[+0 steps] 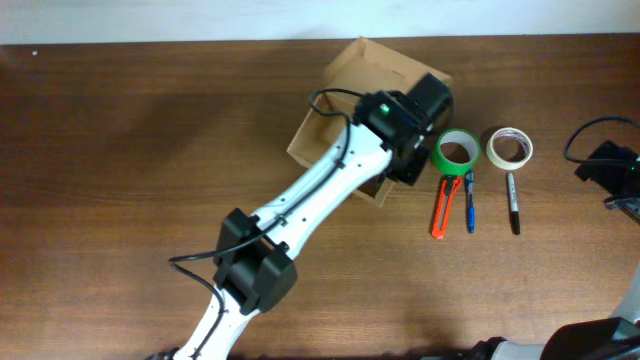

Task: Pack container
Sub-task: 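Drag the cardboard box with the left gripper toward table center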

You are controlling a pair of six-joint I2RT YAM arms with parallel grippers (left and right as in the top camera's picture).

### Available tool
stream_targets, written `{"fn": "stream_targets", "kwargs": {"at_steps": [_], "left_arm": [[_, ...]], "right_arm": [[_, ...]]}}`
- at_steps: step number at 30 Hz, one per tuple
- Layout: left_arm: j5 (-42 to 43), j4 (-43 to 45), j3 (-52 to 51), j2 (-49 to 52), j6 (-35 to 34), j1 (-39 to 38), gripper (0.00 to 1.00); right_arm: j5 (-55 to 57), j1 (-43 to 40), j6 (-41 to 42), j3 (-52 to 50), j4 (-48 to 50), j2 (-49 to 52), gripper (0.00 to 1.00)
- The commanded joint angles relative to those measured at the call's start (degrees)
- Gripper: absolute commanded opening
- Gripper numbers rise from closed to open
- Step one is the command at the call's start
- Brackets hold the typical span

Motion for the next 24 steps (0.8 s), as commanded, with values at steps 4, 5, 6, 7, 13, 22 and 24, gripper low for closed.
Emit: {"fn": "stream_targets", "kwargs": {"at_steps": [4,5,6,7,13,22,24], "left_arm": [[-7.6,-1.4,1.7,2.3,3.1,0.9,0.02],[-7.6,-1.9,1.7,2.6,3.1,1.0,0.02],[-7.8,-2.4,1.7,3.1,3.3,1.1,0.01],[-7.7,-2.8,1.7,3.4,3.9,1.1,0.02],[-7.7,-3.1,1.7,4.6,5.4,1.2,0.01],[-7.3,-2.7,1.7,8.2,9.4,1.2,0.02],[-7.3,-2.7,1.7,8.7,10.1,1.2,0.02]], "right_arm": [[-1.7,-0.2,-0.3,1.0,0.0,0.2,0.99],[-1.9,-0.2,-0.3,1.0,0.0,0.2,0.99],[-1.9,-0.2,-0.3,1.0,0.0,0.2,0.99],[-1.9,-0.2,-0.3,1.0,0.0,0.2,0.99],[-3.2,-0.2,-0.3,1.0,-0.1,0.2,0.99],[-3.2,-0.2,-0.3,1.0,-0.9,0.2,0.99],[-3.2,-0.2,-0.3,1.0,-0.9,0.2,0.99]]}}
